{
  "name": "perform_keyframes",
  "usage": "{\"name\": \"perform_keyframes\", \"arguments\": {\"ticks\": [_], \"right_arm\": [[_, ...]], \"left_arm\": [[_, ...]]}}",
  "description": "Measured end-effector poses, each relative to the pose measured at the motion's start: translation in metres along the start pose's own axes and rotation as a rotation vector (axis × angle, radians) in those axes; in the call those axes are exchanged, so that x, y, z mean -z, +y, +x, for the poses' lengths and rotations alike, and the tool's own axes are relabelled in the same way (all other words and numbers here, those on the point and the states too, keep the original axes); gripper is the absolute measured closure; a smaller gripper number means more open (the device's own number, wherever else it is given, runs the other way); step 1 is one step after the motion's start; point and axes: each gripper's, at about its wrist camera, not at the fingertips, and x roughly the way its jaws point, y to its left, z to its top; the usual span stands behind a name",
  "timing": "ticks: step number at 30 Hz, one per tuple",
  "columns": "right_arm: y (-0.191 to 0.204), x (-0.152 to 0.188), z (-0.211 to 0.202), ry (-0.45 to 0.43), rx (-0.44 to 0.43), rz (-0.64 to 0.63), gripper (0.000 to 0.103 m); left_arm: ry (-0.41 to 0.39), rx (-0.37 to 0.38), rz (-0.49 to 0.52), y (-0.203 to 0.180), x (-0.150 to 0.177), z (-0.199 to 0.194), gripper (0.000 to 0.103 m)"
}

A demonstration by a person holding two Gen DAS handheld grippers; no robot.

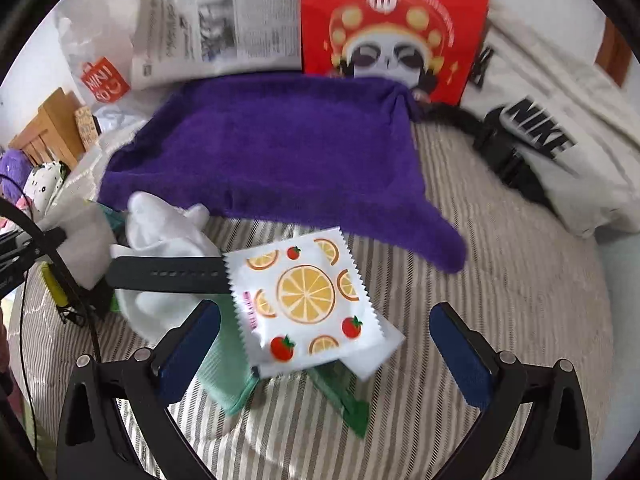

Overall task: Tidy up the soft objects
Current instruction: 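Grasp the orange-print sachet with the right gripper while the left holds the wipe, then carry the wipe and sachet over the purple towel with both grippers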

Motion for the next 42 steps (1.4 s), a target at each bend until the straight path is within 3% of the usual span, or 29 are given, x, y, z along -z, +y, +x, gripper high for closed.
{"name": "perform_keyframes", "arguments": {"ticks": [1, 4, 8, 26, 42], "right_arm": [[0.0, -0.001, 0.007, 0.015, -0.001, -0.007, 0.003], [-0.003, -0.001, 0.009, 0.0, -0.032, -0.007, 0.027], [-0.004, -0.001, -0.004, -0.051, -0.085, -0.007, 0.036], [0.004, 0.006, -0.029, -0.09, -0.129, -0.035, 0.049], [-0.01, 0.005, -0.06, -0.167, -0.134, 0.01, 0.05]], "left_arm": [[0.004, 0.001, 0.002, 0.0, 0.001, 0.001, 0.091], [0.017, -0.002, 0.003, 0.0, 0.002, 0.004, 0.091], [0.027, -0.003, 0.01, 0.0, 0.005, 0.006, 0.091], [0.011, 0.021, -0.02, 0.007, 0.008, 0.004, 0.091], [-0.019, 0.005, -0.048, 0.016, 0.003, -0.012, 0.091]]}}
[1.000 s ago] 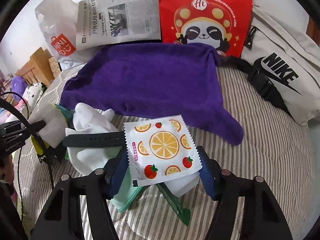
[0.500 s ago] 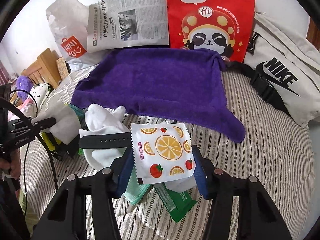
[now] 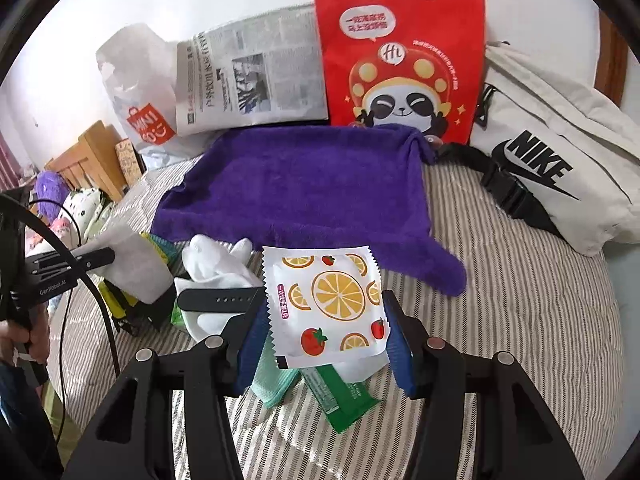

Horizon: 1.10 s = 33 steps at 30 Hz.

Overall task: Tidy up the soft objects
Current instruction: 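Carry the wipe and sachet over the purple towel with both grippers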

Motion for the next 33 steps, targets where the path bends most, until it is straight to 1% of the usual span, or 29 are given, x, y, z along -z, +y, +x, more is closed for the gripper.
{"name": "perform_keyframes", "arguments": {"ticks": [8, 14, 20, 26, 31, 33], "right_arm": [[-0.004, -0.01, 0.001, -0.019, 0.009, 0.029, 0.05], [-0.003, -0.023, 0.003, -0.041, 0.002, 0.036, 0.049], [-0.001, -0.038, 0.005, -0.058, -0.005, 0.041, 0.049], [0.0, -0.054, 0.012, -0.067, -0.001, 0.046, 0.049], [0.002, -0.062, 0.019, -0.064, 0.005, 0.042, 0.049], [0.003, -0.064, 0.022, -0.064, 0.004, 0.041, 0.049]], "left_arm": [[-0.021, 0.025, 0.011, -0.003, -0.008, -0.009, 0.093], [-0.058, 0.03, 0.019, -0.004, -0.017, -0.023, 0.093], [-0.099, 0.018, 0.029, -0.006, -0.031, -0.038, 0.094], [-0.13, 0.021, 0.039, -0.006, -0.048, -0.043, 0.094], [-0.158, 0.047, 0.048, -0.01, -0.062, -0.045, 0.095], [-0.169, 0.074, 0.05, -0.012, -0.068, -0.046, 0.095]]}}
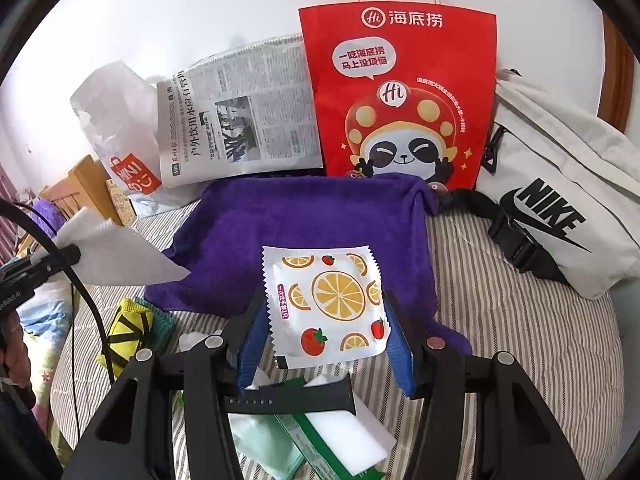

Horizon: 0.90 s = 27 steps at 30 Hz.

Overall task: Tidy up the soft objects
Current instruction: 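Carry the wipe and sachet over the purple towel with both grippers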

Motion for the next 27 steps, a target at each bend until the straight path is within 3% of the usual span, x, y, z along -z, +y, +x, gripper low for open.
{"name": "perform_keyframes", "arguments": {"ticks": [13, 20, 27], "right_arm": [[-0.011, -0.022, 0.027, 0.008, 0.028, 0.01, 0.049], [-0.02, -0.037, 0.051, 0.015, 0.033, 0.012, 0.049], [-0.022, -0.054, 0.076, 0.012, 0.03, -0.029, 0.049]], "left_arm": [[-0.021, 0.03, 0.021, -0.01, -0.032, 0.023, 0.095], [-0.016, 0.013, -0.001, -0.005, -0.048, 0.053, 0.095], [0.03, 0.047, -0.032, 0.003, -0.06, 0.093, 0.095]]}}
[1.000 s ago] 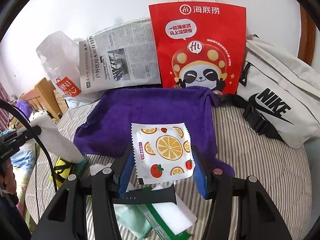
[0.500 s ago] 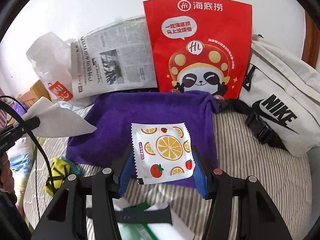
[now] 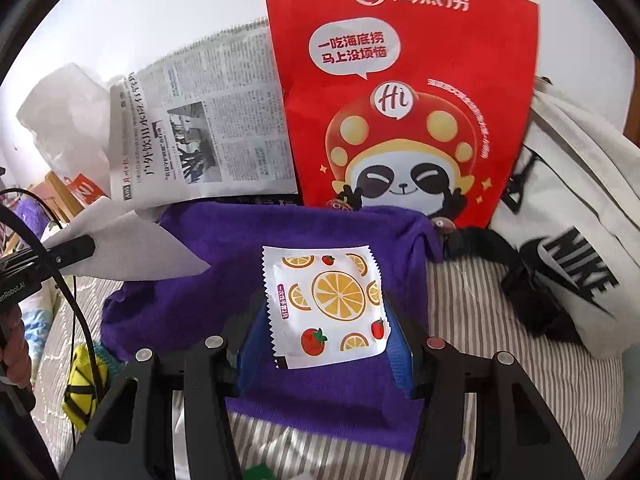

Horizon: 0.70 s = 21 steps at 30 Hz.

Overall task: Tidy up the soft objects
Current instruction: 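Carry the wipe and sachet over the purple towel with both grippers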

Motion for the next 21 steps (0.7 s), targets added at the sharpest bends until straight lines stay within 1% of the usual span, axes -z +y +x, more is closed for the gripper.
{"name": "perform_keyframes", "arguments": {"ticks": [6, 10, 14, 21], "right_arm": [[-0.006, -0.018, 0.036, 0.037, 0.012, -0.02, 0.049], [-0.008, -0.026, 0.06, 0.069, 0.028, -0.035, 0.049], [-0.009, -0.027, 0.085, 0.123, 0.043, -0.048, 0.049], [-0.01, -0.027, 0.12, 0.211, 0.059, -0.06, 0.049]], "left_arm": [[0.038, 0.013, -0.005, 0.002, -0.012, 0.03, 0.095], [0.049, 0.009, 0.0, 0.002, -0.02, 0.046, 0.095], [0.077, -0.001, -0.003, 0.005, -0.023, 0.065, 0.095], [0.139, -0.026, -0.017, 0.015, -0.017, 0.091, 0.095]]}}
